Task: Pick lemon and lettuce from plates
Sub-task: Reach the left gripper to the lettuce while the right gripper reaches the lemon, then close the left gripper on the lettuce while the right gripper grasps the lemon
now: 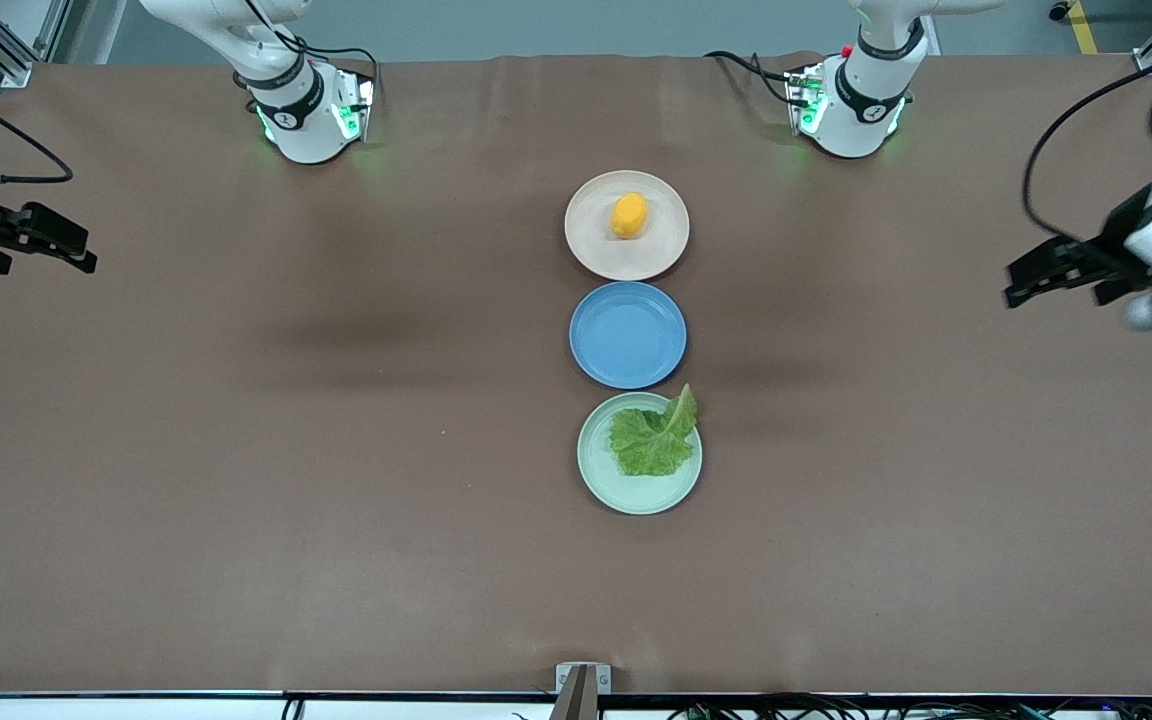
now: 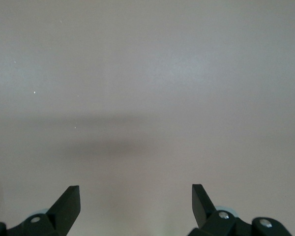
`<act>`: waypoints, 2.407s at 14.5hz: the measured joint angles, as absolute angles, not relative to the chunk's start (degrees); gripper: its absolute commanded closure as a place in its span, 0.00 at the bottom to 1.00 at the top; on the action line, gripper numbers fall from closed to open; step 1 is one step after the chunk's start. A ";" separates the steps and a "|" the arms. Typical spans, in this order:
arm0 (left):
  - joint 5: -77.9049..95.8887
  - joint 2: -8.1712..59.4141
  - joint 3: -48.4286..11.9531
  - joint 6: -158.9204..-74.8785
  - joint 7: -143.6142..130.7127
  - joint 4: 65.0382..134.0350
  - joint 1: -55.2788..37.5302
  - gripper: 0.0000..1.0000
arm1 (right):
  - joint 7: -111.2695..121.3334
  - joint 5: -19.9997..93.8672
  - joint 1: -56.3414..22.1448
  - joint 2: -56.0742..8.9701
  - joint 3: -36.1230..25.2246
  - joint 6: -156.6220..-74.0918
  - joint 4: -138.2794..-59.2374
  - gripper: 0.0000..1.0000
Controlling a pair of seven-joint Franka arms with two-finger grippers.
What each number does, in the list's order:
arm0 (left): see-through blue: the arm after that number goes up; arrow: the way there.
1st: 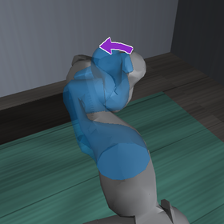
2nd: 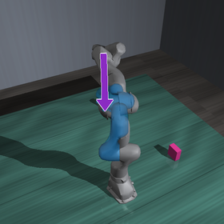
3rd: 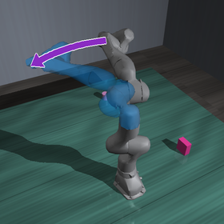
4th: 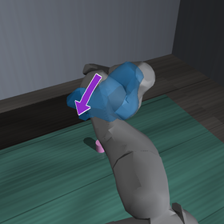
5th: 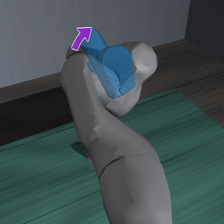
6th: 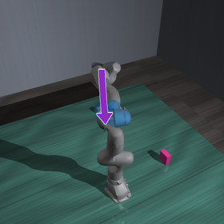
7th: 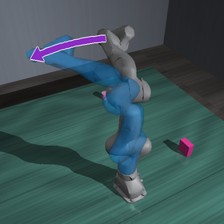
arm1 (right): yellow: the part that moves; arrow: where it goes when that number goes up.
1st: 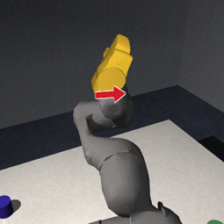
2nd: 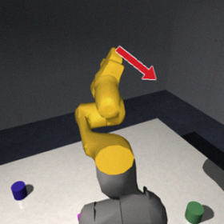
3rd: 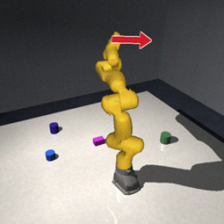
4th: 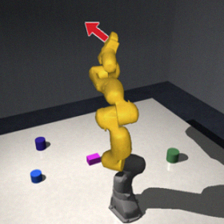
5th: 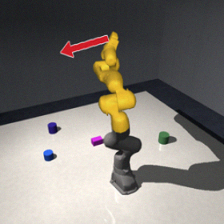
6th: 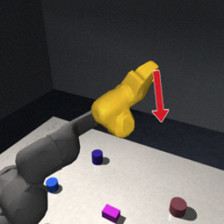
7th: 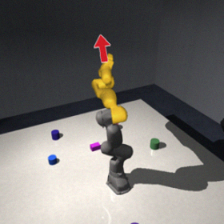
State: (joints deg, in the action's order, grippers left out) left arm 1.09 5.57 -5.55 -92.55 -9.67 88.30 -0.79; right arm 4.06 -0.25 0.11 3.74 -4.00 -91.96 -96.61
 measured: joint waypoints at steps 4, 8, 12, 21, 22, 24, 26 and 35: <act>1.62 12.64 -7.75 -96.01 -24.54 88.13 -6.16 0.00 | 4.07 -0.19 0.04 1.72 -3.86 -91.83 -95.95 0.00; 1.62 20.13 -7.89 -104.02 -39.21 87.85 -12.27 0.00 | -5.56 4.00 -3.33 -0.63 -3.14 -89.93 -95.91 0.00; 1.67 26.02 -7.97 -113.19 -55.59 87.50 -17.04 0.00 | -26.89 5.59 -16.25 -0.33 -2.23 -90.23 -97.03 0.00; 1.64 38.35 -7.81 -126.72 -84.22 84.78 -26.51 0.00 | -69.45 5.52 -50.45 -4.02 -1.57 -115.90 -110.56 0.00; 1.43 39.49 -7.75 -128.41 -85.44 84.56 -26.87 0.00 | -71.79 5.49 -52.67 -5.89 -1.61 -118.26 -111.04 0.00; 0.60 41.45 -7.68 -130.51 -86.96 84.31 -27.18 0.00 | -76.58 5.49 -56.17 -10.21 -1.69 -123.68 -111.25 0.00; -0.34 43.07 -7.66 -131.20 -87.55 84.17 -27.44 0.00 | -80.70 5.49 -59.43 -14.61 -1.78 -129.42 -111.31 0.00; -1.02 46.78 -7.61 -137.70 -87.77 84.02 -27.93 0.02 | -94.08 2.66 -68.02 -25.18 -1.97 -137.95 -109.99 0.00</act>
